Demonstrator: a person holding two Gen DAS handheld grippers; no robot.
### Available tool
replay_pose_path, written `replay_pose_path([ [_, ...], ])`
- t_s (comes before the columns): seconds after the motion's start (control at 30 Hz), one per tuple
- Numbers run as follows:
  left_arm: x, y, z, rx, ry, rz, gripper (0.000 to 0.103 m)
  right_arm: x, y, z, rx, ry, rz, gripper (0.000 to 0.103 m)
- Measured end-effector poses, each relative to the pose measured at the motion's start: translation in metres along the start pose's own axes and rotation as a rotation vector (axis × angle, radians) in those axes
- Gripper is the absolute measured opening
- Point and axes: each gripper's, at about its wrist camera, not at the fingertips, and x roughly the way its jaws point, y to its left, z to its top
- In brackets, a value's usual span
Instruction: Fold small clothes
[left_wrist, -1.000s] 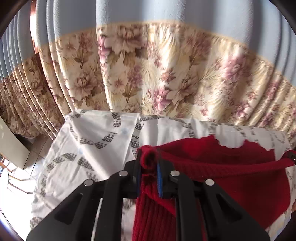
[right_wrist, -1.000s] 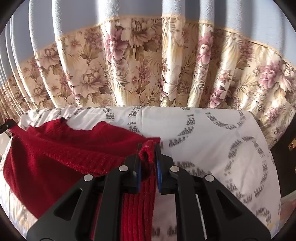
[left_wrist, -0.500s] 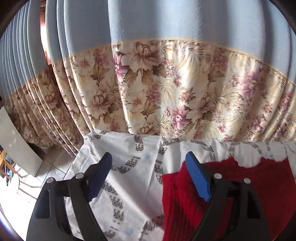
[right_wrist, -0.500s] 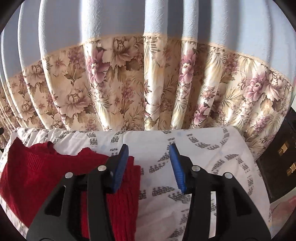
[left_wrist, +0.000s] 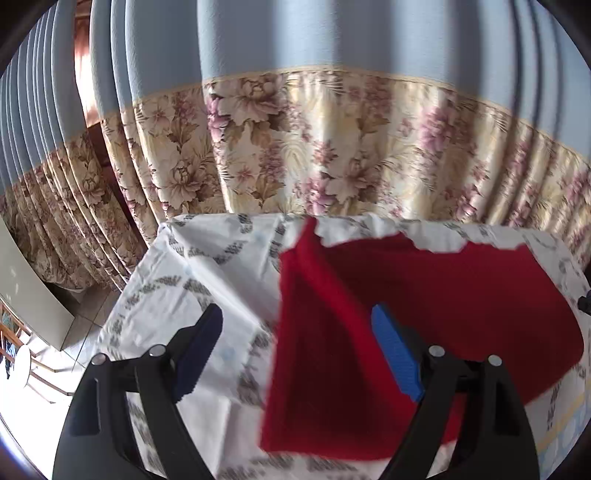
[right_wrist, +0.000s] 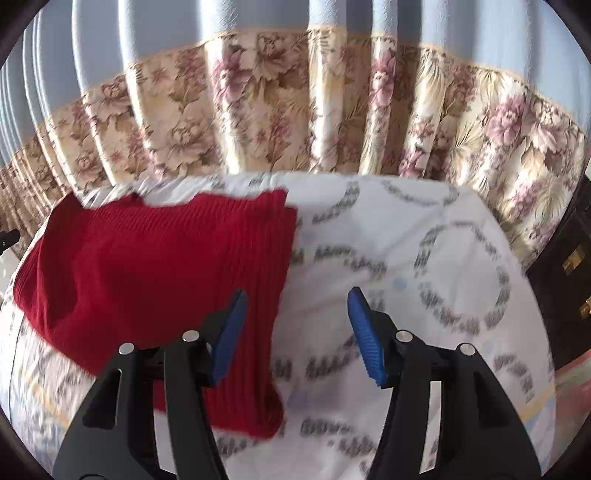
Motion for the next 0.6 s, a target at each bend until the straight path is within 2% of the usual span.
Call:
replay_pose_path([
  [0.17,-0.014,-0.025,-0.024,-0.041,0.009,-0.040,0.090,-0.011,0.009,-0.018,0.010,-0.002,0.041,0.061],
  [0.23,-0.014,-0.037,-0.029,-0.029,0.026,-0.042,0.090,-0.016,0.010,-0.022,0.012,-0.023,0.049,0.064],
  [0.4,-0.019,-0.050,-0.029,-0.035,0.006,-0.046,0.090,-0.012,0.006,-0.024,0.062,-0.030,0.078,0.068],
  [0.6,-0.010,-0.066,-0.023,-0.049,0.010,-0.061,0.090,0.015,0.007,-0.008,0.080,-0.015,0.074,0.070],
])
